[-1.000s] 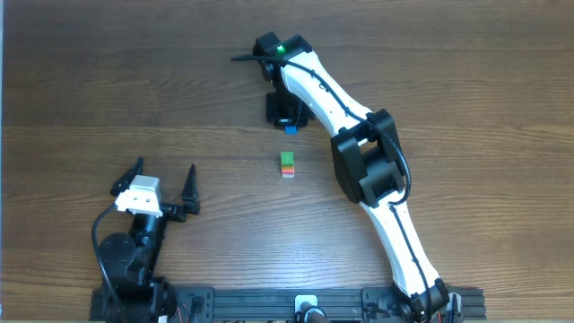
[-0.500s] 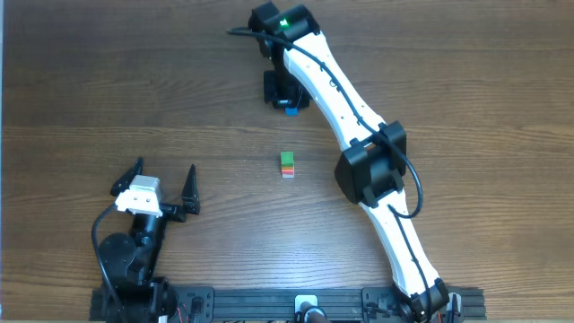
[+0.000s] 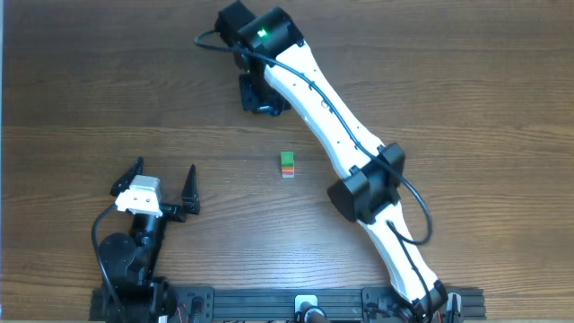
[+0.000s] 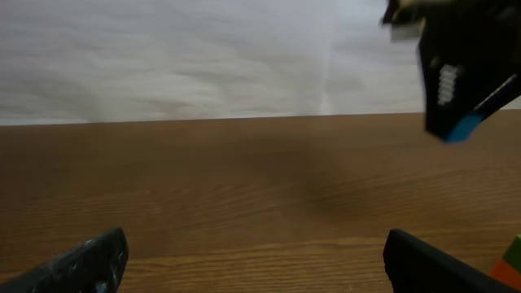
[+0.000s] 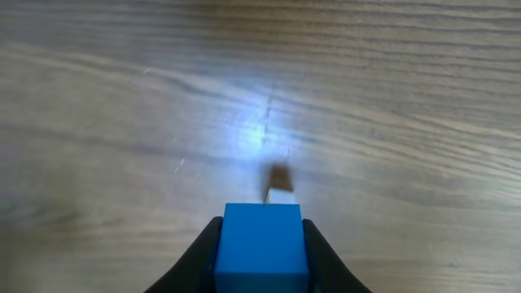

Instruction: Stack Cubes

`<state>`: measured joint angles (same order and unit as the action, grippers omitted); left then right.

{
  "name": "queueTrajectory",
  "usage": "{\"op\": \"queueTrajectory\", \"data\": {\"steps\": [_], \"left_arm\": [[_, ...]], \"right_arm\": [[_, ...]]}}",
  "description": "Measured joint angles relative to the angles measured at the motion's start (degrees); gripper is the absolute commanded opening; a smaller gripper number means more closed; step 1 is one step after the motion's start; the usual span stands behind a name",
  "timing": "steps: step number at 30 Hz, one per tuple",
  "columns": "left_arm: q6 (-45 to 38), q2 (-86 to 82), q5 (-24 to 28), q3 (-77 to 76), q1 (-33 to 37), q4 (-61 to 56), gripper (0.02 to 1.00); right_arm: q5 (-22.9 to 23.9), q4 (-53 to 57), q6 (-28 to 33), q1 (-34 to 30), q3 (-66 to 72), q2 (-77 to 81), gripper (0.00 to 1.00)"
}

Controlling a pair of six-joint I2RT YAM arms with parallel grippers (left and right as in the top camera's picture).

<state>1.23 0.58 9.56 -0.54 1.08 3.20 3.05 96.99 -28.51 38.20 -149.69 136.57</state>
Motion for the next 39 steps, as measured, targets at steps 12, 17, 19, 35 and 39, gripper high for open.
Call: {"op": "queueTrajectory", "data": {"steps": [12, 17, 19, 35, 39], "left_arm": [[0.0, 0.0, 0.0, 0.0, 0.0, 0.0, 0.998], [0.0, 0.0, 0.0, 0.0, 0.0, 0.0, 1.0], [0.0, 0.0, 0.0, 0.0, 0.0, 0.0, 1.0], [0.0, 0.0, 0.0, 0.0, 0.0, 0.0, 1.0], [0.0, 0.0, 0.0, 0.0, 0.0, 0.0, 1.0]], "right_arm": [[4.6, -3.8, -4.8, 1.5, 26.7, -21.3, 0.218], [2.6, -12.0, -6.3, 1.5, 39.7, -24.5, 0.224], [1.0, -14.2, -6.6, 1.2, 43.0, -24.5, 0.226], [-4.4, -18.7, -8.0, 0.8, 46.4, -24.1, 0.231], [-4.7, -18.9, -8.2, 0.9, 46.5, -23.0, 0.231]]}}
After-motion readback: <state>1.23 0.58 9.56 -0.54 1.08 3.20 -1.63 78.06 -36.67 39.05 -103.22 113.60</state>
